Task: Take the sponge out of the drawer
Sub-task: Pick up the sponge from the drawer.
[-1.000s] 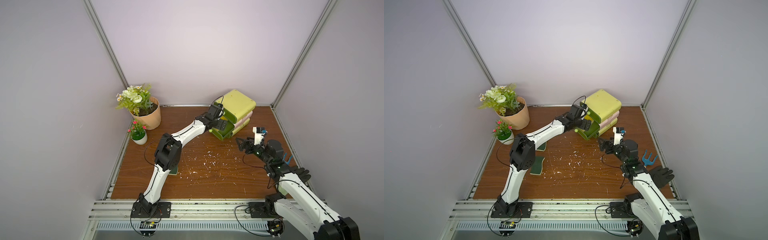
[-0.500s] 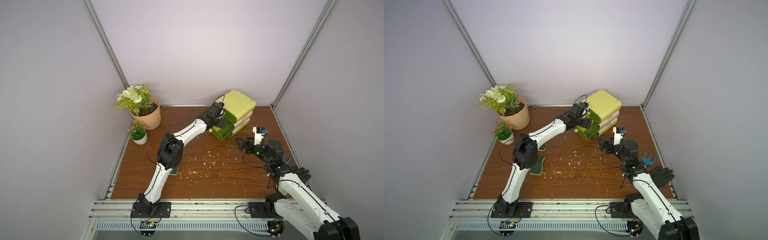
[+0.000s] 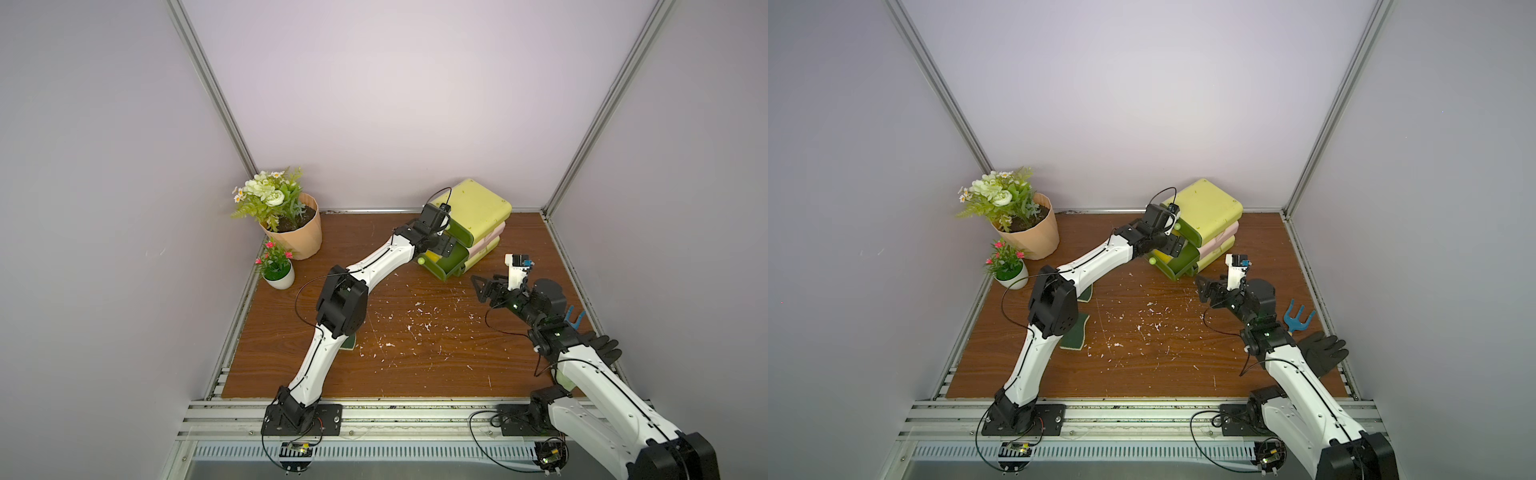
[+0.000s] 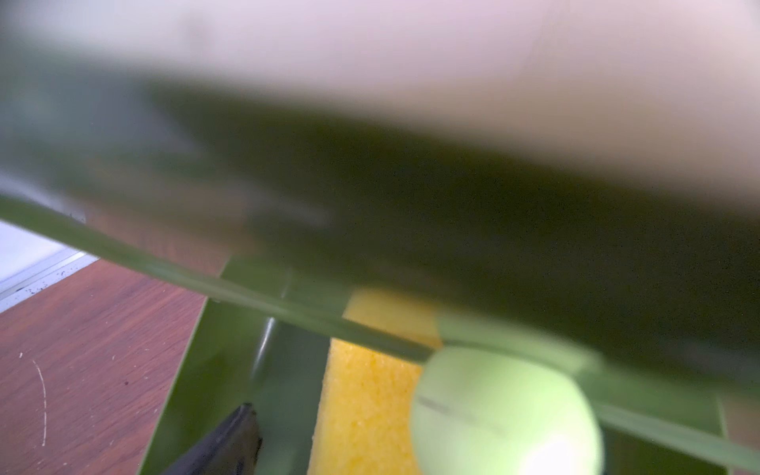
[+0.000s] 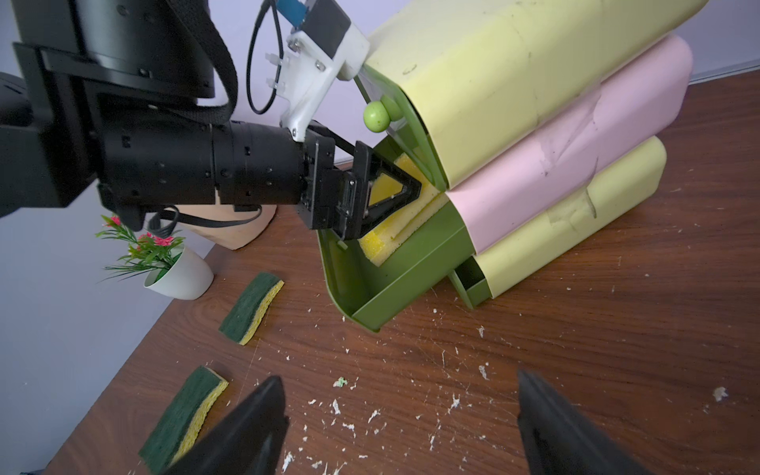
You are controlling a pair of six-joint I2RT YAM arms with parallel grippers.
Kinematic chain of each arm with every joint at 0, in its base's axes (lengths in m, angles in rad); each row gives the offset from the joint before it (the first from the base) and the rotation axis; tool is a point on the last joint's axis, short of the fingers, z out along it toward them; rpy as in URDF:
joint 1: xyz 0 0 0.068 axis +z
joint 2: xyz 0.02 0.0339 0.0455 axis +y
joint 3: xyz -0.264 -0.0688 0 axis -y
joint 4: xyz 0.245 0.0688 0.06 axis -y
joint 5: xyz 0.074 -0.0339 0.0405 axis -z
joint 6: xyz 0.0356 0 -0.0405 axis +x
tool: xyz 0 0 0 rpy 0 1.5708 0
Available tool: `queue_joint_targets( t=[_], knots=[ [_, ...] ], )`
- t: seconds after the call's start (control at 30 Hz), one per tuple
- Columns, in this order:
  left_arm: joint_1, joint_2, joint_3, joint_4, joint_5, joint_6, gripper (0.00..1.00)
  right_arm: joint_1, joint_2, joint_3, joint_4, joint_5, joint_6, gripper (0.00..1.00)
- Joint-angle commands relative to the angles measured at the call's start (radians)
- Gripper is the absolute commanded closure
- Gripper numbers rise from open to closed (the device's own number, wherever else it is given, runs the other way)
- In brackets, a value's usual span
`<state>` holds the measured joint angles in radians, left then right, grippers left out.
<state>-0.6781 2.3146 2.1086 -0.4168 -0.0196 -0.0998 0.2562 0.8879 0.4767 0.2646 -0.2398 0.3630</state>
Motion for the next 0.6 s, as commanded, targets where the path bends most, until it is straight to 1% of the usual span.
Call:
queue_joint_targets(
  t=[0.0,0.13,0.3,0.57],
  knots=[
    [0.008,0.029,0.006,-0.064,0.017,0.039,0.04,0.006,0.003,0.016,0.013,0.001,-0.017,0.09],
    [0.008,0.020,-0.018,-0.064,0.020,0.044,0.05,0.008,-0.001,0.014,0.014,0.002,-0.016,0.09],
    [0.007,-0.002,-0.060,-0.042,0.024,0.043,0.08,0.008,0.002,0.016,0.013,0.000,-0.015,0.09],
    [0.008,-0.075,-0.188,0.068,0.008,0.033,0.09,0.008,0.001,0.016,0.013,0.001,-0.017,0.09]
  ],
)
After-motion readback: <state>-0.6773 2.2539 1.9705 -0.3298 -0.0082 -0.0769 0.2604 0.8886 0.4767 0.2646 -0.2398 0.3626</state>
